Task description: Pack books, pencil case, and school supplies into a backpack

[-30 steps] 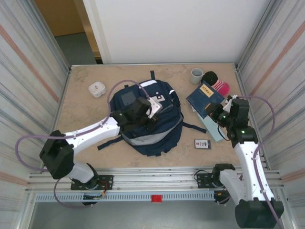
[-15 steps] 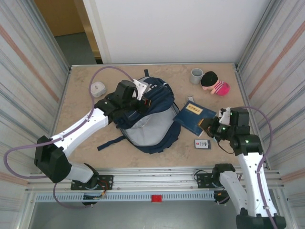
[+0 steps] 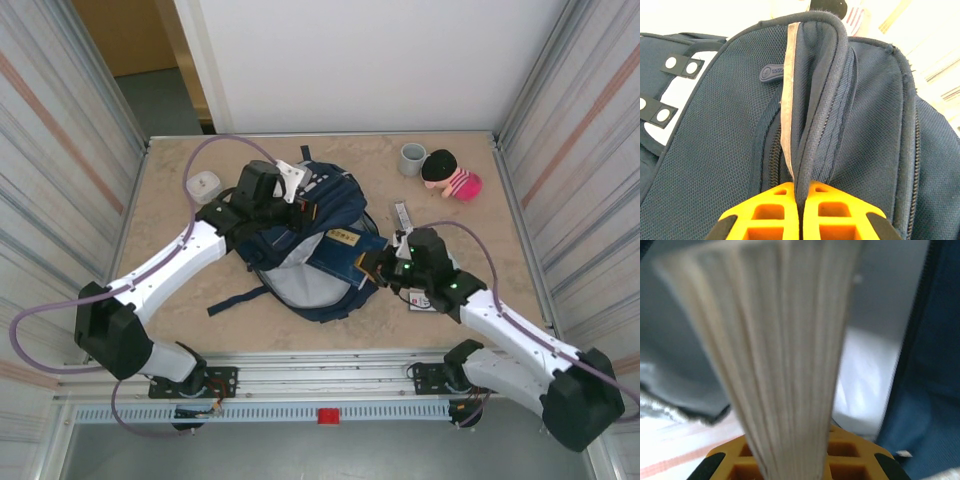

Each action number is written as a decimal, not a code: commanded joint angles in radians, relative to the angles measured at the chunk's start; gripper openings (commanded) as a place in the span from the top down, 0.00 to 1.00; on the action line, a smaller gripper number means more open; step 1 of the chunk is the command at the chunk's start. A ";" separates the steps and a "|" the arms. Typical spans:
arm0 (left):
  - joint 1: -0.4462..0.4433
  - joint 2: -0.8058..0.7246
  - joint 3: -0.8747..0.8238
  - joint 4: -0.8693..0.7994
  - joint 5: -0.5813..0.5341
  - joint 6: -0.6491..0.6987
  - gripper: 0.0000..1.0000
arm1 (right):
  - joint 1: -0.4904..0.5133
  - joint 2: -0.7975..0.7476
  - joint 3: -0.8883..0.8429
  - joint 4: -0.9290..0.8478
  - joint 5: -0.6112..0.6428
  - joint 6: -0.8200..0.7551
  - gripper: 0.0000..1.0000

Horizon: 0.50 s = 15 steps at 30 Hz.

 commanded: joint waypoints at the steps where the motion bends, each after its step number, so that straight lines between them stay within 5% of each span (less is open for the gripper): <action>1: 0.013 -0.026 0.067 0.131 0.046 -0.029 1.00 | 0.055 0.077 -0.018 0.298 0.172 0.136 1.00; 15: 0.049 -0.029 0.052 0.164 0.106 -0.057 1.00 | 0.162 0.411 0.049 0.651 0.391 0.178 1.00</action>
